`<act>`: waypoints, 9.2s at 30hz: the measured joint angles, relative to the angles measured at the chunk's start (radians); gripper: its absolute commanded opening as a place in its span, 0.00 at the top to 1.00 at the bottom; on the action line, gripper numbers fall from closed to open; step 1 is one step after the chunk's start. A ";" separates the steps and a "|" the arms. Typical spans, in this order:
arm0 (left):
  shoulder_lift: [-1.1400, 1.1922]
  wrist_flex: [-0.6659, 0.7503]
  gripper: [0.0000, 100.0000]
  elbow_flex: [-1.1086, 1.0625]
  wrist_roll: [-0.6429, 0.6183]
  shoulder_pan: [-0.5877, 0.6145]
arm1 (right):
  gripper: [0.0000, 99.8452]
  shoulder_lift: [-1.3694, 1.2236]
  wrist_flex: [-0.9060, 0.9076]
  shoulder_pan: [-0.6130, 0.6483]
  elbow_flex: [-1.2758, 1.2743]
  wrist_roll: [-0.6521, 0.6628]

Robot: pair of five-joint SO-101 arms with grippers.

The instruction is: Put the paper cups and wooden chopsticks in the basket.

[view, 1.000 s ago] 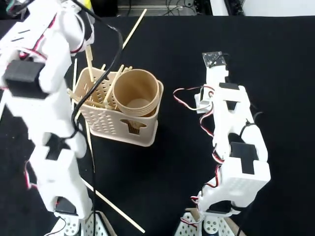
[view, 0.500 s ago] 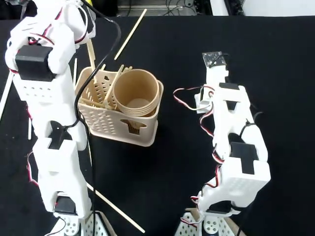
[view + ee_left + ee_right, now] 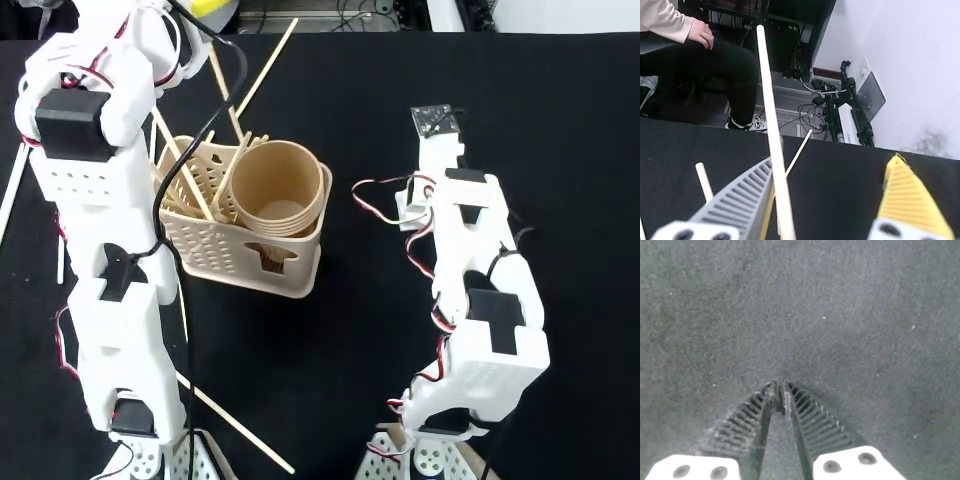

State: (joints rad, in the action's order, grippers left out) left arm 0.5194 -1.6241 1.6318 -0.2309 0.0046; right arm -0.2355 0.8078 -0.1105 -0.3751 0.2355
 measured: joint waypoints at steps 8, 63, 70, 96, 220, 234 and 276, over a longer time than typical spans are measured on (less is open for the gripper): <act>-0.129 -0.058 0.68 0.000 0.017 0.135 | 0.99 0.000 0.000 0.000 0.000 0.000; 0.767 0.227 0.65 -0.275 0.321 0.660 | 0.99 0.000 0.000 0.015 0.000 0.000; 0.687 0.025 0.68 -0.163 0.546 0.758 | 0.99 0.000 0.000 0.015 0.000 0.000; 0.833 -0.106 0.97 -0.048 0.674 0.766 | 0.99 0.000 0.000 0.015 0.000 0.028; -0.308 0.288 0.97 -0.806 -0.282 0.094 | 0.99 0.000 0.000 0.015 0.000 0.031; -0.423 0.057 0.71 -0.746 -0.244 0.140 | 0.99 0.000 0.000 0.034 -0.011 0.074; 0.890 0.006 0.97 0.011 0.051 0.540 | 0.99 0.000 0.000 0.035 -0.014 0.074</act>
State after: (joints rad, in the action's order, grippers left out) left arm 1.4093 -1.6180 1.6425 -0.1803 0.5447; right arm -0.2355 0.8078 -0.0752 -0.3890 0.3092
